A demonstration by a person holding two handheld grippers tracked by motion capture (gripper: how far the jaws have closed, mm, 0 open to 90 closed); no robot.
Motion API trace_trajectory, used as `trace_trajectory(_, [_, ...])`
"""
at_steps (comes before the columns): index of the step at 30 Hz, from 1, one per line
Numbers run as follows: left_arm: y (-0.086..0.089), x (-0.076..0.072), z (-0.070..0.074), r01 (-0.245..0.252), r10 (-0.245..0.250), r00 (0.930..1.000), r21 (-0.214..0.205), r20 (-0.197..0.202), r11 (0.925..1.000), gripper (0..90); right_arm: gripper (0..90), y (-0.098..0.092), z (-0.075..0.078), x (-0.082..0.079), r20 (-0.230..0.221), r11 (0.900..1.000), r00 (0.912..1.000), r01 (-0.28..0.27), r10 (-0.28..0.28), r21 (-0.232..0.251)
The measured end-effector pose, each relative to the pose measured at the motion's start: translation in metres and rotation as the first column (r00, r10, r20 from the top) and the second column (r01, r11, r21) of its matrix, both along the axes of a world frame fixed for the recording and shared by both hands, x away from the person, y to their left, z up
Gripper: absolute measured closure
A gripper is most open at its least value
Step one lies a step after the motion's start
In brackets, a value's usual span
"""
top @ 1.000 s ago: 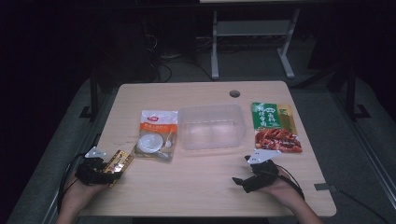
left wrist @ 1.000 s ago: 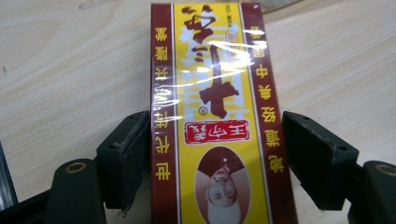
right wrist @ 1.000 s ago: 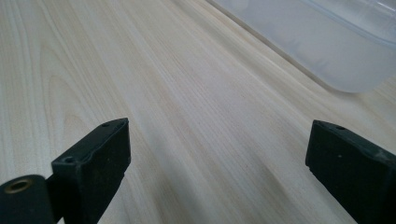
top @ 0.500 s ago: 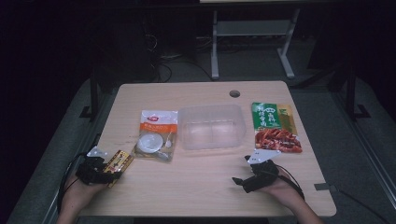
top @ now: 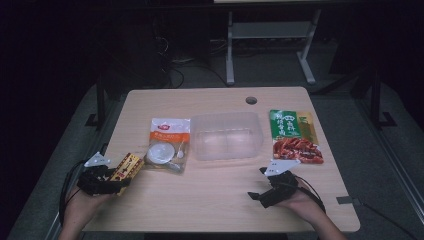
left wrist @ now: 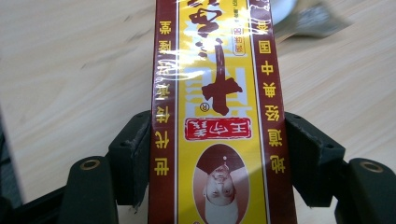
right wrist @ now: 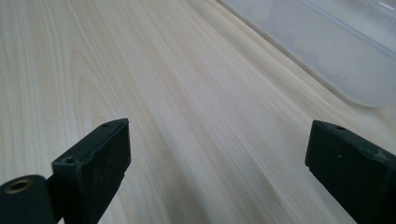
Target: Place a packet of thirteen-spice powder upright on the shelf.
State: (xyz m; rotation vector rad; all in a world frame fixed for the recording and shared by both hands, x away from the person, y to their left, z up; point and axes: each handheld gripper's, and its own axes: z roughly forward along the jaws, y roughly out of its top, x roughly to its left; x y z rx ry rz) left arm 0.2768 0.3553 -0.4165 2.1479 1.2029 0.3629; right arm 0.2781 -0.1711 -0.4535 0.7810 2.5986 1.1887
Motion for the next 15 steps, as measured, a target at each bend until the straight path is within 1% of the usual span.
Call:
trace_trajectory(3, [-0.012,-0.001,0.006,0.054,-0.054,0.9985,-0.024,0.013,0.9983,31.7,6.4,0.001,0.002,-0.001,-0.008,1.0000,1.0000,-0.001,0.001,0.002])
trace_trajectory(4, [-0.017,-0.002,0.007,0.067,-0.067,0.9976,-0.037,0.016,0.9970,31.8,6.4,0.001,0.002,-0.001,-0.008,1.0000,1.0000,-0.005,0.005,0.001])
trace_trajectory(6, [-0.027,-0.002,0.010,0.102,-0.101,0.9945,-0.050,0.029,0.9935,31.8,6.4,0.001,0.003,-0.002,-0.008,1.0000,0.9999,-0.010,0.010,0.002])
trace_trajectory(9, [-0.043,-0.002,0.013,0.165,-0.163,0.9855,-0.044,0.046,0.9852,31.8,6.3,0.002,0.005,-0.003,-0.011,0.9995,0.9995,-0.030,0.031,0.010])
trace_trajectory(10, [-0.048,-0.002,0.014,0.181,-0.179,0.9826,-0.048,0.049,0.9823,31.8,5.9,0.003,0.005,-0.004,-0.003,0.9991,0.9991,-0.041,0.041,0.013])
trace_trajectory(11, [-0.052,-0.002,0.015,0.198,-0.195,0.9794,-0.052,0.052,0.9789,31.8,5.9,0.003,0.006,-0.005,-0.007,0.9990,0.9991,-0.042,0.042,0.017])
trace_trajectory(12, [-0.057,-0.001,0.015,0.219,-0.216,0.9747,-0.054,0.059,0.9742,31.8,5.9,0.003,0.006,-0.005,0.002,0.9987,0.9989,-0.048,0.048,0.019])
trace_trajectory(13, [-0.060,-0.001,0.016,0.232,-0.229,0.9715,-0.055,0.062,0.9712,31.8,5.9,0.003,0.007,-0.006,-0.003,0.9983,0.9987,-0.051,0.051,0.027])
trace_trajectory(15, [-0.068,-0.001,0.017,0.255,-0.250,0.9656,-0.076,0.072,0.9639,31.7,5.9,0.003,0.008,-0.005,0.003,0.9979,0.9984,-0.057,0.057,0.030])
